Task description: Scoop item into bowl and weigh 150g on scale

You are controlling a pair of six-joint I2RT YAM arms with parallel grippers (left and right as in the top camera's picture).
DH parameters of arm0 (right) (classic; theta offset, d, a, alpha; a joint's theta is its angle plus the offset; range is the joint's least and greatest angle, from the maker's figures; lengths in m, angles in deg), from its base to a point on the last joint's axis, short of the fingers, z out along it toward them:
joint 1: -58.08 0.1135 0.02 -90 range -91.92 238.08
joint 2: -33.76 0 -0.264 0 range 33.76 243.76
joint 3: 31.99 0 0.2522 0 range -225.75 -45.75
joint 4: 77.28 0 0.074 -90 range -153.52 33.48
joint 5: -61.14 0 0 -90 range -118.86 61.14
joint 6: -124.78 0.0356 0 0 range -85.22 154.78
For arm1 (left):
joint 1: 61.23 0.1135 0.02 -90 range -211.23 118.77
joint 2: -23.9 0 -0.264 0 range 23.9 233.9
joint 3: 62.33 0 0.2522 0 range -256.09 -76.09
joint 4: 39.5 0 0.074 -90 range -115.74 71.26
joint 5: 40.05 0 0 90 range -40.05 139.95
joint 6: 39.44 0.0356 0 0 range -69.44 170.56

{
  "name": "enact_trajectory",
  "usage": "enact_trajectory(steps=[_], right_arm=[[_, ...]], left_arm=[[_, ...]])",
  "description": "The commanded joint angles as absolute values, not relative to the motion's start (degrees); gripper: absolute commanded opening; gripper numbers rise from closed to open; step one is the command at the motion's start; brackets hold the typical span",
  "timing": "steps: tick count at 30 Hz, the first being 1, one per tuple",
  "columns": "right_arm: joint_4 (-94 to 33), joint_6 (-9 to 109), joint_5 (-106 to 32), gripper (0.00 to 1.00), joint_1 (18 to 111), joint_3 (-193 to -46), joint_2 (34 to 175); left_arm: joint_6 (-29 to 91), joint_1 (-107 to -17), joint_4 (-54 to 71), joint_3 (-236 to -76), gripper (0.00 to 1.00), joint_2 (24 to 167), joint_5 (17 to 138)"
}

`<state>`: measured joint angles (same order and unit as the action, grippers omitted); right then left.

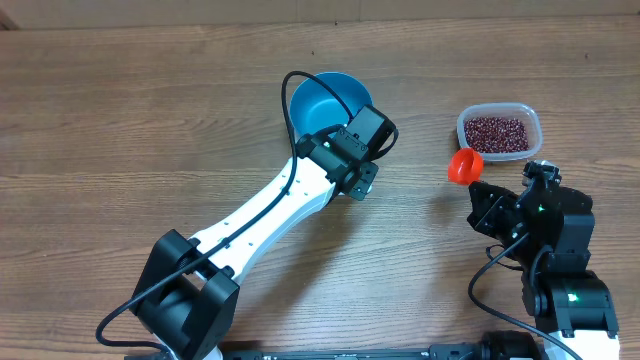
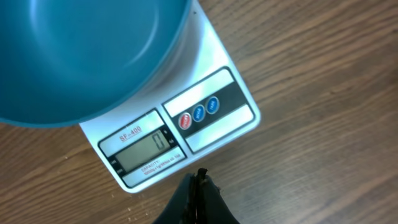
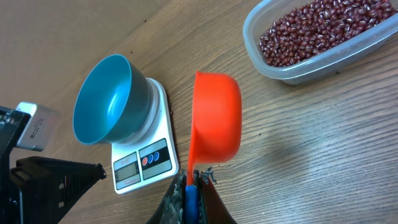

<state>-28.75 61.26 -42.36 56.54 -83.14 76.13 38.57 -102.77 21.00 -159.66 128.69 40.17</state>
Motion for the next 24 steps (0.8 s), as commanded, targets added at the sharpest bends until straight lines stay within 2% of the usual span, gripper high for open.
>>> enact_trajectory(steps=[1, 9, 24], right_arm=[[-28.9, 60.6, -41.7, 0.04, 56.2, -84.8, 75.7], [-28.9, 60.6, -41.7, 0.04, 56.2, -84.8, 75.7], [-28.9, 60.6, -41.8, 0.04, 56.2, -84.8, 75.7]], left_arm=[[39.0, -102.5, 18.9, -157.7, 0.04, 127.7, 35.4], [41.6, -102.5, 11.5, -152.3, 0.04, 127.7, 33.6], [42.9, -102.5, 5.3, -149.2, 0.04, 127.7, 33.0]])
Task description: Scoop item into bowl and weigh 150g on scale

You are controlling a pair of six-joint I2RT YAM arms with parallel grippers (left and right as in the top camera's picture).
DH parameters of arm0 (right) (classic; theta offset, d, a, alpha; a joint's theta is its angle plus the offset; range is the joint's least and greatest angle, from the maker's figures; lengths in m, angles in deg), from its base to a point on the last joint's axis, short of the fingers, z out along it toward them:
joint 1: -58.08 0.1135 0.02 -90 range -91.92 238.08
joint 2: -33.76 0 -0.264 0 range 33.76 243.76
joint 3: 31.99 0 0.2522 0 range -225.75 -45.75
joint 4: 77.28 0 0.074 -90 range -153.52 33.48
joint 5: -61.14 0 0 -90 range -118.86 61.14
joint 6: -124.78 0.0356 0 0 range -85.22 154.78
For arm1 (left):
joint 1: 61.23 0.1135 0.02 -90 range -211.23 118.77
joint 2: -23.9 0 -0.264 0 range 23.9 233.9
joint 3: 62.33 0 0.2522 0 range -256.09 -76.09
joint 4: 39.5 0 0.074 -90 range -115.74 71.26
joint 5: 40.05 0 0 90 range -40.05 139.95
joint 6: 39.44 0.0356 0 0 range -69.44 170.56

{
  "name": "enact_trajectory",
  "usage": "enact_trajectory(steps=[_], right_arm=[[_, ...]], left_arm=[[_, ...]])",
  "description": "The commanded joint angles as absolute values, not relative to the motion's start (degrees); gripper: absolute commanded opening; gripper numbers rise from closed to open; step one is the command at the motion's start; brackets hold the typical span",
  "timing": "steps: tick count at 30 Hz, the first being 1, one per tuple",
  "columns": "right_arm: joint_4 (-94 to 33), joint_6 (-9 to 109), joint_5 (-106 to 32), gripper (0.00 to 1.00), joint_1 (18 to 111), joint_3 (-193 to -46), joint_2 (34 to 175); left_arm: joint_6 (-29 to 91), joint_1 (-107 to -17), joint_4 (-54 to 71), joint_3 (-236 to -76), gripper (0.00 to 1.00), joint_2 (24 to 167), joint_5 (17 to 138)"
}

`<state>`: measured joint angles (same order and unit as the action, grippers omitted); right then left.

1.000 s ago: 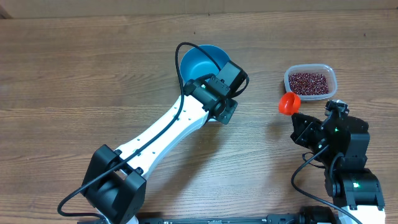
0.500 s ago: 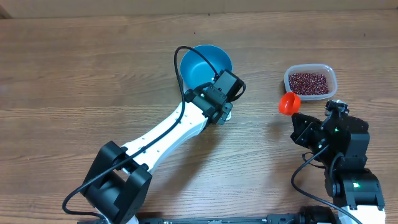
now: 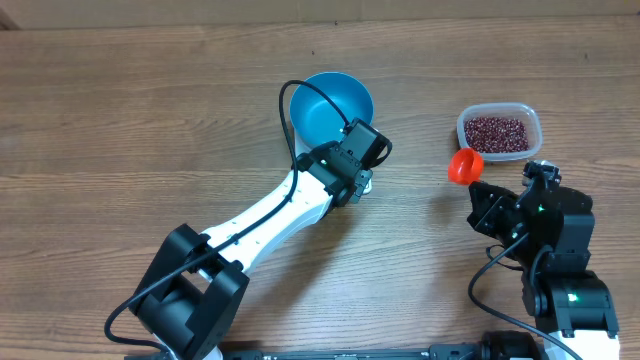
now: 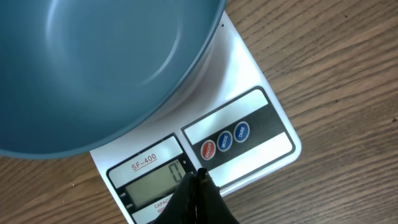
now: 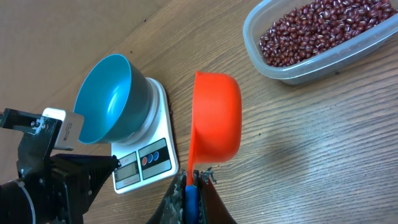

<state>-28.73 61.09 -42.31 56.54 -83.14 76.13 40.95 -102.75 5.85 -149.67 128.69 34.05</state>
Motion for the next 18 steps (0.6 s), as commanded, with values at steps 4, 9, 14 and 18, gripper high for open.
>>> enact_trajectory(steps=[4, 9, 14, 18], right_arm=[[-28.9, 60.6, -41.7, 0.04, 56.2, -84.8, 75.7], [-28.9, 60.6, -41.7, 0.04, 56.2, -84.8, 75.7], [-28.8, 60.6, -41.8, 0.04, 56.2, -84.8, 75.7], [-28.8, 60.6, -41.8, 0.04, 56.2, -84.8, 75.7]], left_arm=[[42.9, -102.5, 5.2, -149.2, 0.04, 127.7, 32.8], [42.9, -102.5, 5.2, -149.1, 0.04, 127.7, 32.8], [42.9, -102.5, 5.2, -148.1, 0.04, 127.7, 32.8], [42.9, -102.5, 4.4, -147.2, 0.04, 127.7, 32.8]])
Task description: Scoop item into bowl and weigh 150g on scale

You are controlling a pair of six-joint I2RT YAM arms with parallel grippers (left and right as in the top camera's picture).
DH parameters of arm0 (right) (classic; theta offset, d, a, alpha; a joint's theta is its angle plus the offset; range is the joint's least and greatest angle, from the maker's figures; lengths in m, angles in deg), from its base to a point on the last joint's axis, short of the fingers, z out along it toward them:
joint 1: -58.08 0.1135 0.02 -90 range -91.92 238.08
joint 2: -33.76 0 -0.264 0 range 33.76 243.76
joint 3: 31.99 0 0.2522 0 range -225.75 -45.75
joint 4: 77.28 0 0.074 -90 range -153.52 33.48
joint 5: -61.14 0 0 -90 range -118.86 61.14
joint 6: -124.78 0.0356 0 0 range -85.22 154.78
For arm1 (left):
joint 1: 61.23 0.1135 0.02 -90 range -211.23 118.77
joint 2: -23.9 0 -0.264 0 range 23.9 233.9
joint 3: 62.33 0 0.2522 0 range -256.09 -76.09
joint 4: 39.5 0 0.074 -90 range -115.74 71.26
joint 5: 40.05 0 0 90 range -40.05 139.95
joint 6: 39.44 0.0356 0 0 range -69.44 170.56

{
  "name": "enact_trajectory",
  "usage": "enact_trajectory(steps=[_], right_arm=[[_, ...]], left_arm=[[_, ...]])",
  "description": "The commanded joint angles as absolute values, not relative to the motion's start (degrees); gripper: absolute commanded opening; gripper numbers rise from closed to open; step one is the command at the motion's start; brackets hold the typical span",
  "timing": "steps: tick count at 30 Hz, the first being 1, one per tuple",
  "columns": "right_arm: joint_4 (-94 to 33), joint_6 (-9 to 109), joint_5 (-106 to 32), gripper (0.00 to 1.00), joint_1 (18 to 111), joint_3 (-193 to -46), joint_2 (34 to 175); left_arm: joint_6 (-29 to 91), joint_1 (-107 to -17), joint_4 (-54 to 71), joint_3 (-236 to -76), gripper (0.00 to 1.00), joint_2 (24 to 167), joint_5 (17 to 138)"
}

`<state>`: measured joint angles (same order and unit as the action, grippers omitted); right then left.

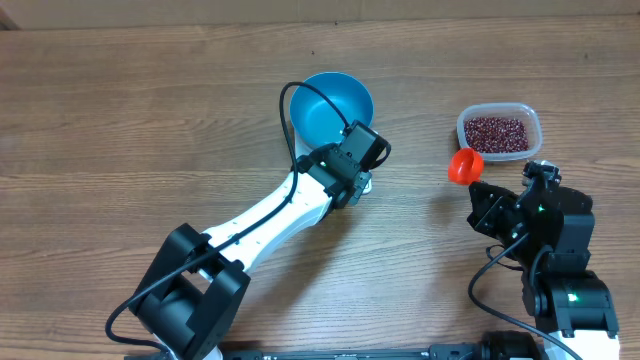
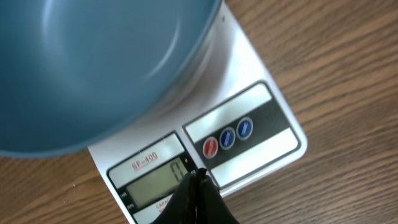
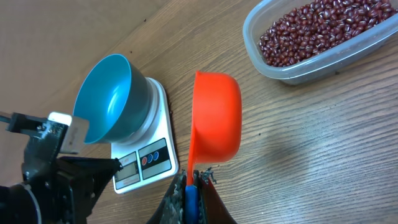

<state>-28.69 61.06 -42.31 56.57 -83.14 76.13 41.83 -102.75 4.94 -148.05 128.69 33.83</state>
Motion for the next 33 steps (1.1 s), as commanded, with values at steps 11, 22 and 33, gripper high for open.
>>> enact_trajectory(steps=[11, 22, 33], right_arm=[[-28.8, 60.6, -41.8, 0.04, 56.2, -84.8, 75.7], [-28.8, 60.6, -41.7, 0.04, 56.2, -84.8, 75.7], [-28.9, 60.6, -41.7, 0.04, 56.2, -84.8, 75.7]], left_arm=[[44.2, -102.5, 0.3, -145.5, 0.04, 127.7, 32.8], [44.4, -102.5, -1.1, -145.5, 0.04, 131.7, 32.8], [44.1, -102.5, -2.3, -145.5, 0.04, 133.2, 32.9]])
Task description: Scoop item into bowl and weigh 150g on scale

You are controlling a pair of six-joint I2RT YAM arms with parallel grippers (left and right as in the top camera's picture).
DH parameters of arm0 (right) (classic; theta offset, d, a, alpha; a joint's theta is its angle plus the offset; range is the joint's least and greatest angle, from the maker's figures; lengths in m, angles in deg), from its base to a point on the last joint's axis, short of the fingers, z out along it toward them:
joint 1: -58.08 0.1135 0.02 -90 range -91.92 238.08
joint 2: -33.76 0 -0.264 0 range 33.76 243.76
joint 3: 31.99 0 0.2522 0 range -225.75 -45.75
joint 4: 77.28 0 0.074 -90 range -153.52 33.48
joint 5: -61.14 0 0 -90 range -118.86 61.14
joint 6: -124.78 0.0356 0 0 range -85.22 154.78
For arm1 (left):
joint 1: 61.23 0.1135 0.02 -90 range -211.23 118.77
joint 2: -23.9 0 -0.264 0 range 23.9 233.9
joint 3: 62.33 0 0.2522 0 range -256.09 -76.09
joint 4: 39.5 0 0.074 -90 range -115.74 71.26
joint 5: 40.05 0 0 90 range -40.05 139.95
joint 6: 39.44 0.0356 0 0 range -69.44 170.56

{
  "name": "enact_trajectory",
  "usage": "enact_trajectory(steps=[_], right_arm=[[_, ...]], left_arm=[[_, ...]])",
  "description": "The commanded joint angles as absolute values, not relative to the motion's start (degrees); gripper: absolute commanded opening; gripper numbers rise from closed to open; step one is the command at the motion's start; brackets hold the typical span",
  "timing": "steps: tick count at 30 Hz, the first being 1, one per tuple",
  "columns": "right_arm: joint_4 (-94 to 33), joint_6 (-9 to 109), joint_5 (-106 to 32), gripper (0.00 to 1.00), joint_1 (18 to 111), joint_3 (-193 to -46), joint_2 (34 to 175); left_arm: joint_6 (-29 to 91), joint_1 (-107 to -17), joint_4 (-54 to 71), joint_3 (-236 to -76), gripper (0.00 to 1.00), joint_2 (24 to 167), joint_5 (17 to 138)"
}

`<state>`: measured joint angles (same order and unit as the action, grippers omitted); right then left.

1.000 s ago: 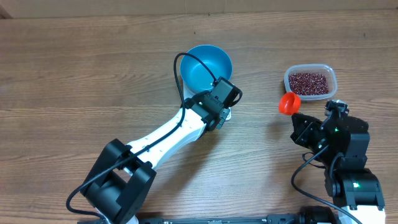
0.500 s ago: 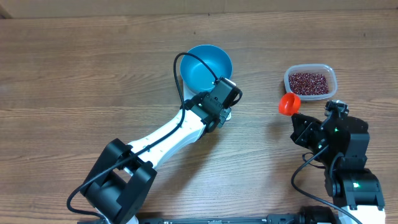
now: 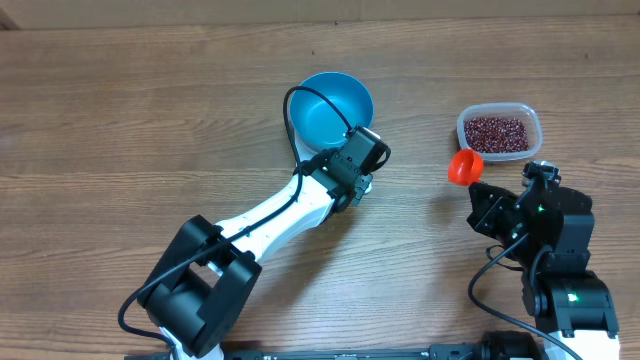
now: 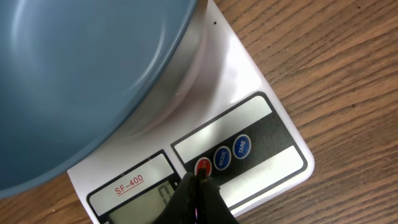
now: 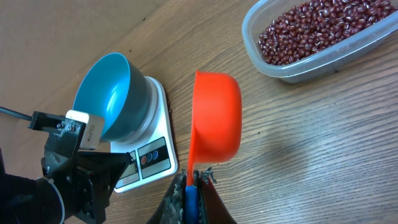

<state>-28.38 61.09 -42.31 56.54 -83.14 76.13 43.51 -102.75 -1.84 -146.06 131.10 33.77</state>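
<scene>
An empty blue bowl (image 3: 332, 105) sits on a white digital scale (image 4: 261, 134); its display (image 4: 146, 199) reads 0. My left gripper (image 4: 200, 176) is shut, its tip at the red button (image 4: 201, 165) of the scale's three round buttons. My right gripper (image 5: 191, 177) is shut on the blue handle of an orange scoop (image 5: 216, 116), held empty above the table between the scale and a clear tub of red beans (image 5: 314, 34). From overhead the scoop (image 3: 463, 166) hangs just left of and below the tub (image 3: 498, 131).
Bare wooden table (image 3: 120, 130) lies all around. The left arm's white link (image 3: 270, 215) and its black cable (image 3: 300, 110) cross the middle, the cable arching over the bowl's near rim.
My left gripper has moved a little right along the scale's front panel, from beside the display to the red button. The right gripper and scoop have not moved.
At first my shut left gripper hung just in front of the scale's front edge. Then its tip was over the display's right end and stayed there. Now it is on the red button. The right gripper has held the empty scoop still throughout.
</scene>
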Motion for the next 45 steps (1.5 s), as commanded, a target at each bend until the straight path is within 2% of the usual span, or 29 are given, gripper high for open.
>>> enact_trajectory(steps=[1, 45], right_arm=[[-28.9, 60.6, -41.7, 0.04, 56.2, -84.8, 75.7], [-28.8, 60.6, -41.7, 0.04, 56.2, -84.8, 75.7]], left_arm=[[44.1, -102.5, -2.3, -145.5, 0.04, 133.7, 33.1], [43.7, -102.4, -2.9, -145.6, 0.04, 135.2, 32.0]])
